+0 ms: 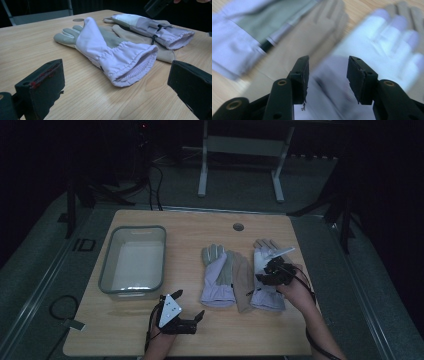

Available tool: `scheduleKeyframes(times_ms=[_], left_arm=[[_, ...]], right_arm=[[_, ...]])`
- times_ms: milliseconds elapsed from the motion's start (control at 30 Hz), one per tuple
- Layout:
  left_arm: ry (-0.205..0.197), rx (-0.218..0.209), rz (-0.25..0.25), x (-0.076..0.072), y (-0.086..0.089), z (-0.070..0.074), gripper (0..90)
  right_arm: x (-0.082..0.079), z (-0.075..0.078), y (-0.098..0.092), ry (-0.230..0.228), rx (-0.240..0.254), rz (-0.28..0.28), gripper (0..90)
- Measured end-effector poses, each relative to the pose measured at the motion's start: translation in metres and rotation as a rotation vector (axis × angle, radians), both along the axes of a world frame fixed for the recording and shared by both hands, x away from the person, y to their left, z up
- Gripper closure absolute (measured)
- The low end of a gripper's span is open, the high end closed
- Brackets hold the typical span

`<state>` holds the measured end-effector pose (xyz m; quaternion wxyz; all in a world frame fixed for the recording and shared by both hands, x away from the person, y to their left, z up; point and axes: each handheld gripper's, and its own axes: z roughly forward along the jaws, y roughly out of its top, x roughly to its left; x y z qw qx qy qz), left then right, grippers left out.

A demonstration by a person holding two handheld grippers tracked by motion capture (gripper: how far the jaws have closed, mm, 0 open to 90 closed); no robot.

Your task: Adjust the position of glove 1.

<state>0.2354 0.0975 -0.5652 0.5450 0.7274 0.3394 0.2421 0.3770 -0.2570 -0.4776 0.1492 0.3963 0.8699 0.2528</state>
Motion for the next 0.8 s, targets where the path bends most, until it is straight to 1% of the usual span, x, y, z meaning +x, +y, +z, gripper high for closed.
scheduleKeyframes(times_ms=[100, 200, 233, 333, 367, 433, 467, 500, 567, 633, 700, 800], left_arm=[[0.002, 0.0, 0.001, 0.0, 0.0, 0.0, 1.1], [0.001, -0.003, 0.006, 0.0, 0.0, 0.0, 1.1], [0.002, -0.004, 0.006, 0.0, 0.0, 0.0, 1.1], [0.004, -0.006, 0.007, 0.0, 0.001, 0.0, 1.1], [0.004, -0.006, 0.007, 0.0, 0.001, 0.0, 1.1], [0.004, -0.006, 0.007, 0.0, 0.001, 0.0, 1.1], [0.004, -0.005, 0.007, 0.0, 0.0, 0.0, 1.1], [0.003, -0.006, 0.007, 0.0, 0.0, 0.0, 1.1], [0.002, -0.004, 0.007, 0.0, 0.0, 0.0, 1.1], [0.002, -0.002, 0.007, 0.0, 0.0, 0.0, 1.1], [0.002, -0.002, 0.009, 0.0, 0.0, 0.0, 1.1], [0.003, -0.003, 0.011, 0.0, 0.0, 0.0, 1.1]], right_arm=[[0.001, -0.001, -0.02, -0.005, 0.003, -0.035, 51.1], [0.005, -0.005, -0.033, 0.015, 0.008, -0.057, 49.8], [0.007, -0.007, -0.036, 0.029, 0.018, -0.058, 49.6], [0.013, -0.014, -0.038, 0.051, 0.023, -0.056, 47.6], [0.016, -0.019, -0.038, 0.063, 0.018, -0.058, 46.0], [0.018, -0.028, -0.038, 0.08, 0.029, -0.052, 45.8], [0.019, -0.034, -0.038, 0.088, 0.026, -0.049, 45.6], [0.019, -0.039, -0.038, 0.091, 0.021, -0.042, 46.9], [0.018, -0.045, -0.039, 0.1, 0.044, -0.037, 53.0], [0.016, -0.047, -0.039, 0.096, 0.055, -0.017, 62.8], [0.013, -0.048, -0.037, 0.073, 0.04, -0.006, 64.7], [0.009, -0.05, -0.037, 0.049, 0.051, -0.026, 68.0]])
